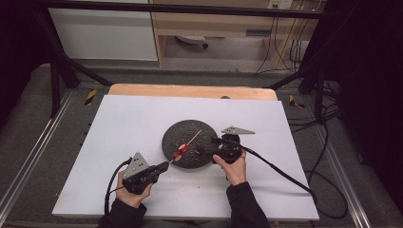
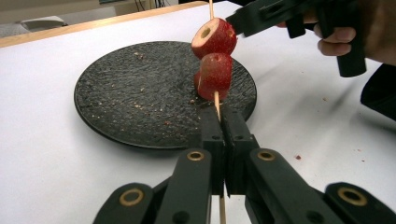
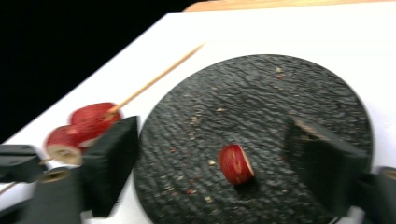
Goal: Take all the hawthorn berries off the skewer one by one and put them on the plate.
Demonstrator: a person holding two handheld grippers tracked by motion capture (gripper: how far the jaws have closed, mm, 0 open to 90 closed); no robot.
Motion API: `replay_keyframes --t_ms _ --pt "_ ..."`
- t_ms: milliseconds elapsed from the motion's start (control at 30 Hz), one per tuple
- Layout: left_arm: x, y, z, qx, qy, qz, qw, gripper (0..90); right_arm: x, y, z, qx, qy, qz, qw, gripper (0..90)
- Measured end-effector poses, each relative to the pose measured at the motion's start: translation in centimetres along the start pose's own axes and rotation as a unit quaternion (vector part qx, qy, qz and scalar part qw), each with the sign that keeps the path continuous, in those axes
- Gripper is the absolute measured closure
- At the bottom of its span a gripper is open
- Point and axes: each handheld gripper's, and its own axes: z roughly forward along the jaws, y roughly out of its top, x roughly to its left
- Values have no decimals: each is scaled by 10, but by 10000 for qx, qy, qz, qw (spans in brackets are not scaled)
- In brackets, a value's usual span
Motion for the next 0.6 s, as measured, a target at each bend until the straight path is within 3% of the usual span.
replay_keyframes --t_ms 200,467,600 --pt "-1 0 1 29 -19 19 10000 884 10 -6 -5 -85 123 -127 9998 69" --pt "-4 -1 3 45 -45 61 10000 884 21 -15 -5 -365 286 -66 9989 67" --pt "-7 -1 4 62 -67 85 9999 884 23 -20 -2 -349 352 -29 9988 71"
